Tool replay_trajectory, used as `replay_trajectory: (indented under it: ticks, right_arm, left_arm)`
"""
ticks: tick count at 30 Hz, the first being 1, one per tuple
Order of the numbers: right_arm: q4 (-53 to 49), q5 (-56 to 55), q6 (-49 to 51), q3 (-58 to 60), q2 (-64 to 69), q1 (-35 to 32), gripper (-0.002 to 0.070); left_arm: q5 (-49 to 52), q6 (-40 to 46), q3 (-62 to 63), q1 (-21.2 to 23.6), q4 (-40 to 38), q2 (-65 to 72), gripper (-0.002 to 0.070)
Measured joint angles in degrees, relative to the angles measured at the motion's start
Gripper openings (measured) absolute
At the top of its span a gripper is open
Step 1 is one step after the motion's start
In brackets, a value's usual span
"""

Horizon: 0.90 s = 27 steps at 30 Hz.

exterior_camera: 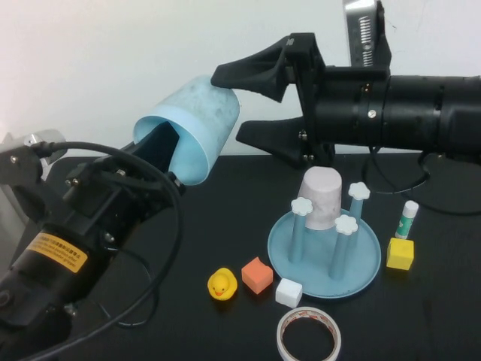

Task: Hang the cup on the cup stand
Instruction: Adjust the cup with two arms

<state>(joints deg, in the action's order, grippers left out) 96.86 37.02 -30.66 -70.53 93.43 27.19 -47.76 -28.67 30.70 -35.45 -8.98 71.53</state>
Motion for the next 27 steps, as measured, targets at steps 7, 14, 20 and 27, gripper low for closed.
replay_trajectory:
  ticks: [7, 14, 20, 27]
  right_arm:
    - [0.41, -2.98, 1.43, 0.00, 0.00, 2.03, 0.0675]
    - [0.62, -3.75, 1.87, -0.47, 0.00, 2.37, 0.0675]
    - [0.62, -4.15, 1.87, -1.62, 0.30, 3.55, 0.0675]
    - [0.62, -3.23, 2.29, -3.86, 2.78, 4.81, 0.0673]
  left_arm:
    - [-1.14, 0.00, 0.00, 0.00, 0.78, 0.10, 0.0006]
    - [-1.28, 0.00, 0.00, 0.00, 2.50, 0.10, 0.0006]
    - [-1.78, 0.10, 0.00, 0.00, 3.19, 0.10, 0.0006]
    - [-1.92, 0.10, 0.00, 0.00, 4.46, 0.10, 0.0006]
